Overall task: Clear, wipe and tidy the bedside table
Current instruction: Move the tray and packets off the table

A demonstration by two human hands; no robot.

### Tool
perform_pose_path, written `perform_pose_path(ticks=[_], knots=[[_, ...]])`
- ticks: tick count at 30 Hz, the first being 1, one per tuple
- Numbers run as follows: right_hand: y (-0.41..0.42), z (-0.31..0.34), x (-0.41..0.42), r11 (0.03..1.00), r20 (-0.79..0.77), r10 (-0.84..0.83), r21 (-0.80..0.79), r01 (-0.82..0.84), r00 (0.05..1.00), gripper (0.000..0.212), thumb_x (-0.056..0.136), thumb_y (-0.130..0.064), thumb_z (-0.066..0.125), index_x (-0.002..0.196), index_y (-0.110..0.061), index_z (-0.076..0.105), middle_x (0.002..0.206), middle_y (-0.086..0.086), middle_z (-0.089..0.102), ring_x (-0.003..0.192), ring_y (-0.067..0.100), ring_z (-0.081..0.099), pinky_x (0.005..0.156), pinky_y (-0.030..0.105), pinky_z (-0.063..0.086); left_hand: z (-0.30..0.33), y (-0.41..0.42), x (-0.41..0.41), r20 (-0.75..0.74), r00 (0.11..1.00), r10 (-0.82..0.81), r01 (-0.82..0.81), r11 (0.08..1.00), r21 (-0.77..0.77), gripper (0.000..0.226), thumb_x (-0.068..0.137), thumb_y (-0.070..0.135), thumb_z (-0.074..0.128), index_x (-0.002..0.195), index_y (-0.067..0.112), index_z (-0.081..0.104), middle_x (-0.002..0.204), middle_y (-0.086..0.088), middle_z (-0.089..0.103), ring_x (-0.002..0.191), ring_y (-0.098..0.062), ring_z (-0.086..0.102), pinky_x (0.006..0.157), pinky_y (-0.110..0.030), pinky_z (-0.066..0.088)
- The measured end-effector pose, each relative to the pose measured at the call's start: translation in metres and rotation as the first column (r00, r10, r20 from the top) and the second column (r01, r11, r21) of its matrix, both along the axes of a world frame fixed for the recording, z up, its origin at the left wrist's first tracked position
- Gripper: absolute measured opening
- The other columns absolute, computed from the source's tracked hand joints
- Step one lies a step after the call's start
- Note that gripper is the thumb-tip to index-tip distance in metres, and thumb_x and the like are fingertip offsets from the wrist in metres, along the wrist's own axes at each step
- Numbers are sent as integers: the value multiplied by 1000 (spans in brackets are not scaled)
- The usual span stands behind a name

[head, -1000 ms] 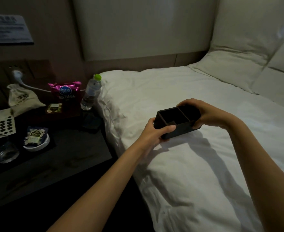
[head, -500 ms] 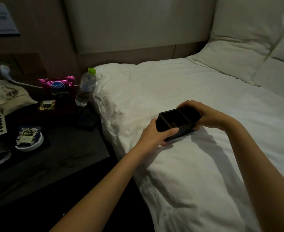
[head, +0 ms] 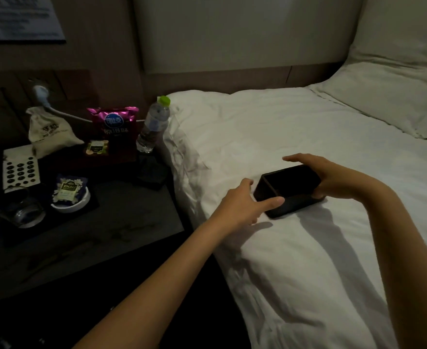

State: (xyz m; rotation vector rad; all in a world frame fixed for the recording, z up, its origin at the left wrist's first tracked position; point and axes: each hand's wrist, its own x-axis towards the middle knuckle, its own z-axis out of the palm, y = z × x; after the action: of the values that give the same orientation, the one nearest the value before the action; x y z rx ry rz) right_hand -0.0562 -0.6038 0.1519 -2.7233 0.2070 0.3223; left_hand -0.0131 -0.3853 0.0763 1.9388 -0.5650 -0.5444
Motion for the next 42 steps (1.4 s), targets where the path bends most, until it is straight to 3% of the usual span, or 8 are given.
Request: perform_pose_path(ticks=[2,6,10,14,20,26,31,42], knots=[[17,12,7,999,-5,29,-16,-30,1000,101,76,17,63,145,-48,27,157,-8,25,144,18,23,112,41,33,-1,15,8,-17,999,29,-30,997,-67,91,72,62,72,143,19,35,80,-5,72,67,-14,67,82,-43,58],[68,27,30,983,90,165,65,-171,982,95,80,-2,74,141,-56,27,154,-19,29,139,7,27,112,33,26,-7,61,31,-66,982,176,-186,962,-197,65,81,36,77,134,15,46,76,-8,65,65,-19,64,58,-33,53],[138,12,71,942,195,279,135,-307,940,84,81,-18,78,146,-42,32,147,-14,40,123,-5,33,97,12,28,-17,124,58,22,935,355,-349,927,-140,49,85,23,74,129,12,54,77,-1,65,71,-14,64,58,-20,46],[218,-27,115,892,205,343,233,-387,916,77,80,-14,78,147,-20,38,144,2,49,123,0,41,89,0,29,-30,200,83,33,866,499,-495,865,-84,46,86,15,72,128,12,54,84,0,65,76,-13,61,70,-29,47],[319,-88,162,818,162,383,399,-416,909,74,80,-17,79,143,-16,41,138,12,53,130,19,48,110,33,38,-50,297,96,147,723,676,-674,735,-66,41,84,1,71,121,9,57,87,-3,59,68,-10,52,67,-16,47],[387,-134,199,779,170,314,516,-356,934,51,85,-14,73,132,-13,52,133,11,55,129,20,48,97,30,41,-73,355,93,199,655,729,-744,668,3,42,82,3,73,122,7,60,102,-8,64,92,-21,64,88,-35,52],[417,-147,229,723,130,266,629,-287,955,34,89,-5,67,122,-1,61,127,16,59,121,26,54,102,41,44,-87,370,98,187,658,729,-745,666,26,48,84,7,73,129,12,56,128,-6,59,116,-18,57,92,-27,46],[424,-155,251,590,38,146,799,-118,989,31,95,1,53,125,3,62,131,16,61,122,24,57,102,30,46,-94,358,129,190,705,683,-697,717,11,64,87,10,69,144,14,40,143,-5,41,133,-18,42,109,-32,37]])
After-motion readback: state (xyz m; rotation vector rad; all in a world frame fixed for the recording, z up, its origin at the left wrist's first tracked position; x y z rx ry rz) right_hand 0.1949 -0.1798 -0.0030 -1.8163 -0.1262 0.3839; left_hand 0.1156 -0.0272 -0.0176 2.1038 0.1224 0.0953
